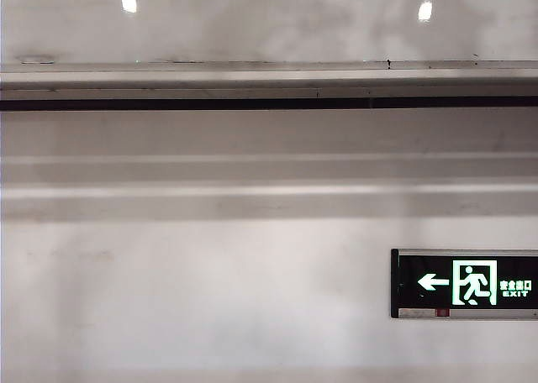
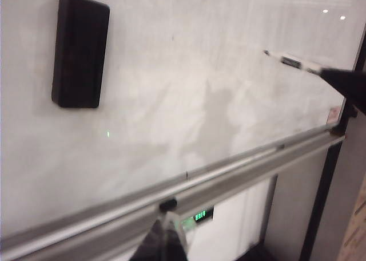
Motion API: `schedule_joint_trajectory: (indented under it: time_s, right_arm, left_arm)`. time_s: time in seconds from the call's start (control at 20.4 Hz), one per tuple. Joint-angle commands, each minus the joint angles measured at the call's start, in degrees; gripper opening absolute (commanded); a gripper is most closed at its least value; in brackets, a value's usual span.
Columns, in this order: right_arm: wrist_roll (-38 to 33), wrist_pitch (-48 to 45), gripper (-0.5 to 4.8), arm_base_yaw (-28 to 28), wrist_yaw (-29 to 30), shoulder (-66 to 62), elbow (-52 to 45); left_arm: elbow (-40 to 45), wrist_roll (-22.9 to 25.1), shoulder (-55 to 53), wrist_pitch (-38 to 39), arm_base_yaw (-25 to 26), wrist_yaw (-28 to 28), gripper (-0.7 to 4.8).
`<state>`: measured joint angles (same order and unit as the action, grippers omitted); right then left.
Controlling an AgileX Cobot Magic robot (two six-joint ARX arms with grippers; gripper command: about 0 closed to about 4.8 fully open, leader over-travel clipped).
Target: Take a marker from the whiteboard tray, write "Hi!" on the whiteboard, and then put the marker back vertically into the whiteboard tray.
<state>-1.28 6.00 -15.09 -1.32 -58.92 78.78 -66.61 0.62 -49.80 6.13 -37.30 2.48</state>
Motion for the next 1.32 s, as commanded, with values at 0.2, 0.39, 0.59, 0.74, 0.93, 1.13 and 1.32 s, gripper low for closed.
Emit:
schedule_joint_trajectory:
  time_s: [0.2, 0.39, 0.59, 0.74, 0.93, 1.13, 1.32]
  right_arm:
    - [1.3, 0.3, -0.02, -6.6, -0.1, -10.9, 13.1]
    - [6.5, 0.0, -0.02, -10.3, -3.6, -20.2, 22.1]
    - [9.2, -0.4, -0.02, -12.4, -8.9, -27.9, 29.8]
    - [10.6, -1.1, -0.02, -13.0, -10.5, -29.0, 30.2]
    - [13.4, -2.5, -0.02, -12.9, -12.5, -29.7, 30.2]
    - [13.6, -3.7, -0.02, -12.9, -12.5, -30.3, 30.2]
    - [13.8, -2.8, -0.02, -12.9, -12.8, -30.8, 30.2]
  left_arm:
    - [-5.9, 2.2, -0.5, 2.6, 0.0, -4.2, -0.05]
    - [-7.9, 5.0, -1.4, 5.8, 0.0, -3.3, -0.05]
    - [-7.9, 5.0, -1.6, 5.8, 0.0, -3.3, -0.05]
    - [-7.9, 5.0, -2.1, 5.8, 0.0, -3.3, -0.05]
    - [-7.9, 4.9, -2.2, 5.8, 0.0, -3.1, -0.05]
    - [-7.9, 4.9, -2.2, 5.8, 0.0, -2.2, -0.05]
    - [-7.9, 4.9, -2.2, 5.8, 0.0, -2.3, -0.05]
